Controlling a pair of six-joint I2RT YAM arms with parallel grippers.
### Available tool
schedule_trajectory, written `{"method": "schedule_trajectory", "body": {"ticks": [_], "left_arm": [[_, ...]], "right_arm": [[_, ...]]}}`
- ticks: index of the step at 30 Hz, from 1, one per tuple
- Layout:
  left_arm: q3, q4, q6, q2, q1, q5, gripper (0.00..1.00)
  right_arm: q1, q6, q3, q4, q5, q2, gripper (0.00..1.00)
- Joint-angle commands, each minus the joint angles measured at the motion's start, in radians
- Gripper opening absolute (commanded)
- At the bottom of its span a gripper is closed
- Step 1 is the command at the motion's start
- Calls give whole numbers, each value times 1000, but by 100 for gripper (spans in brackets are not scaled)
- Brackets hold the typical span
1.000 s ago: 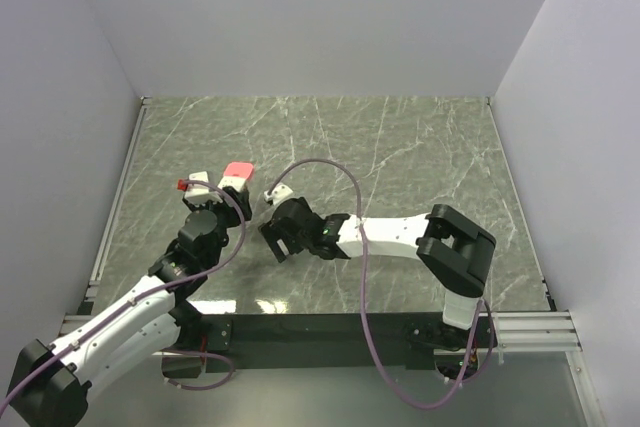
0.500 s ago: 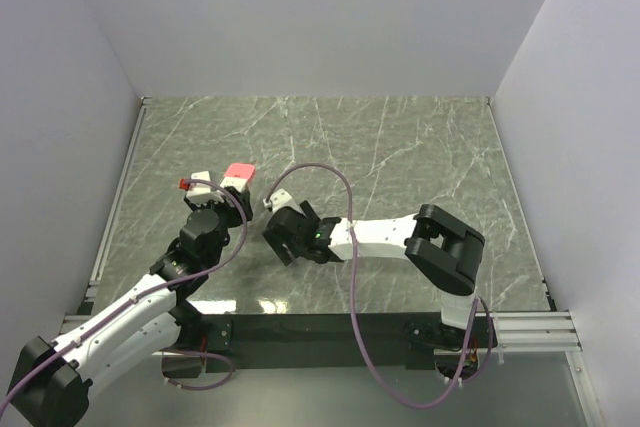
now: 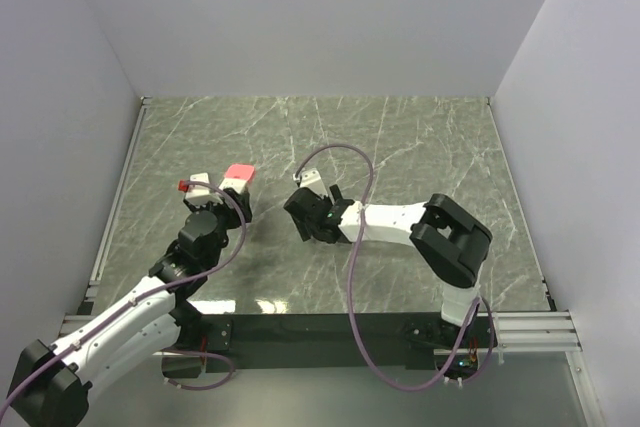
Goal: Insert the plug
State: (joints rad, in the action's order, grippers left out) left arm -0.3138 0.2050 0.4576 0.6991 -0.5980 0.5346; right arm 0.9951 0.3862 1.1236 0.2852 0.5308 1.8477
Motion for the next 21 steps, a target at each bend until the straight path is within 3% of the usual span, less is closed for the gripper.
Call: {"method": "schedule_trajectory", "body": {"ticks": [1, 6, 21], "left_arm": [[5, 94, 3, -41, 7, -10, 1], [9, 93, 6, -49, 9, -16, 1], [9, 88, 7, -55, 12, -18, 1]], "right_arm": [[17, 59, -22, -49, -55, -83, 90], [17, 88, -67, -199, -215, -133, 90], [7, 166, -58, -253, -149, -28, 90]]}}
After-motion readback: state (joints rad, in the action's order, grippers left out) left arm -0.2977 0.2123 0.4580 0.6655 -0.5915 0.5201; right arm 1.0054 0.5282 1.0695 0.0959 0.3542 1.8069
